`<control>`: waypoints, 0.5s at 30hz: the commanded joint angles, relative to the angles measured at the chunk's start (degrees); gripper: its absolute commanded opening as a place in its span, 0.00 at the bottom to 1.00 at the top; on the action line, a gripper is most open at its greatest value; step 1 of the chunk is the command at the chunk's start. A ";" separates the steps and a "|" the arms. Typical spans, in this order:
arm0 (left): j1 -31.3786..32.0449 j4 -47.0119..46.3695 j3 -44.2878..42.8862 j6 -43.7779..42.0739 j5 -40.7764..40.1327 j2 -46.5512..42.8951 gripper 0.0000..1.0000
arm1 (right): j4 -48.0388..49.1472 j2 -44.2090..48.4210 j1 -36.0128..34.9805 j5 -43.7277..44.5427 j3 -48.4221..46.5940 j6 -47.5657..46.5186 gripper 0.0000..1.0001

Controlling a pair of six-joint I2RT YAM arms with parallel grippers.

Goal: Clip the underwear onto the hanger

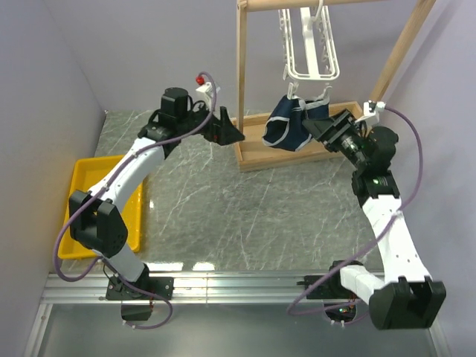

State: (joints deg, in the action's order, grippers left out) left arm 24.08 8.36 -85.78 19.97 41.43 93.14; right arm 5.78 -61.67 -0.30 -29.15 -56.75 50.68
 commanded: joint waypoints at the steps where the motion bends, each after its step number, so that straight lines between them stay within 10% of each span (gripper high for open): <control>1: -4.54 18.86 -5.96 -7.12 -4.33 -1.83 0.99 | -4.62 7.06 1.87 -2.41 0.67 -14.08 0.74; 15: -18.98 23.55 7.79 -14.60 -18.48 -10.77 0.99 | -29.60 15.96 13.83 -0.56 5.50 -47.33 0.86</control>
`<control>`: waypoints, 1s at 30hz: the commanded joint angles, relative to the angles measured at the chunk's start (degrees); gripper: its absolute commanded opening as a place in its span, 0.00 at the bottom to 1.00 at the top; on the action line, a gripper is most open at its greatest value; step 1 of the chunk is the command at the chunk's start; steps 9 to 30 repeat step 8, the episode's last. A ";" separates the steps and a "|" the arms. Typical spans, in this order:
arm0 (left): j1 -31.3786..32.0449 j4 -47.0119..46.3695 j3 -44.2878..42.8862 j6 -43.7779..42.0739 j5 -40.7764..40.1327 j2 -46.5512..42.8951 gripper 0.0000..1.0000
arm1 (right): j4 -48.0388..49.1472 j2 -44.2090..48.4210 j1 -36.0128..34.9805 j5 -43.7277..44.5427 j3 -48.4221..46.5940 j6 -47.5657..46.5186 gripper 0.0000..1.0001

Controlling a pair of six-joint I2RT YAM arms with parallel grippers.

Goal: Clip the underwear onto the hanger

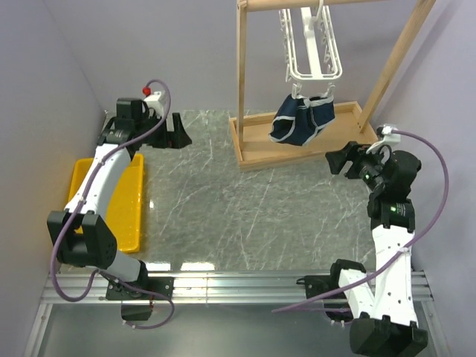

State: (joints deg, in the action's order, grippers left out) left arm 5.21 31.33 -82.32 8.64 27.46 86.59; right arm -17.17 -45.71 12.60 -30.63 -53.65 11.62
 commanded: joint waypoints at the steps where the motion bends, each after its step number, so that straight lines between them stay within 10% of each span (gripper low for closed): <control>1: -0.20 -0.12 5.76 -3.89 -5.13 -5.02 0.99 | -6.82 0.10 1.02 1.62 3.19 -8.45 0.87; 30: -0.38 -1.27 13.24 -4.78 -6.63 -10.64 1.00 | -4.45 5.45 1.11 1.54 8.47 -8.01 0.89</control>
